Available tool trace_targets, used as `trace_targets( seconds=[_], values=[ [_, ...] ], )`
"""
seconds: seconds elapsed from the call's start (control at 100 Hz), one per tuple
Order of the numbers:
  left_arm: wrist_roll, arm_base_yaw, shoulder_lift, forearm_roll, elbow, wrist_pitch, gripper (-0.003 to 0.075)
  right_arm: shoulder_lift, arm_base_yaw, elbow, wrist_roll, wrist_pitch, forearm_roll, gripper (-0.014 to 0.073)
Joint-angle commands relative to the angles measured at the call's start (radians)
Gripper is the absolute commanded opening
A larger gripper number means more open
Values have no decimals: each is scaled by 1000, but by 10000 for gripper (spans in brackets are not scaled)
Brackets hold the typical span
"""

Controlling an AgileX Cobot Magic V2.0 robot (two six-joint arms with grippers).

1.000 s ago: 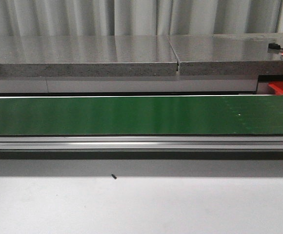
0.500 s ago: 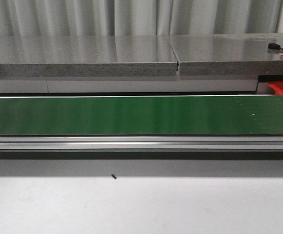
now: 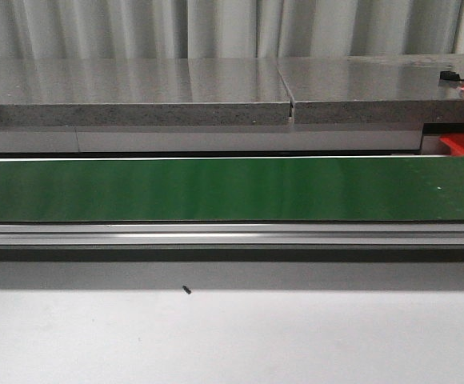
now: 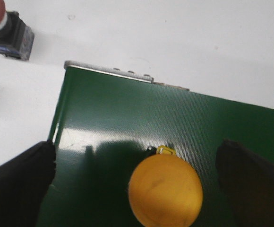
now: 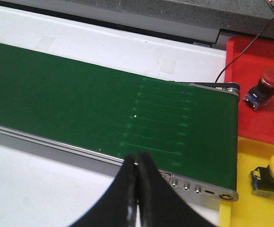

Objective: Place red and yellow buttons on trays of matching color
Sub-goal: 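Carry the yellow button over the belt's near end with the left gripper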

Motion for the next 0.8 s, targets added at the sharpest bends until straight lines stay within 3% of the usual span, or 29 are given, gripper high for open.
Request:
trace_targets(
  seconds=[0.0, 0.26, 0.79],
  values=[
    [5, -4, -75, -16, -47, -41, 672, -2, -2, -28, -4, -61, 10, -68],
    [0, 58, -95, 7, -150, -4, 672, -2, -2, -28, -4, -61, 10, -68],
    [0, 375, 45, 30, -198, -30, 671, -2, -2, -28, -4, -61, 10, -68]
  ],
)
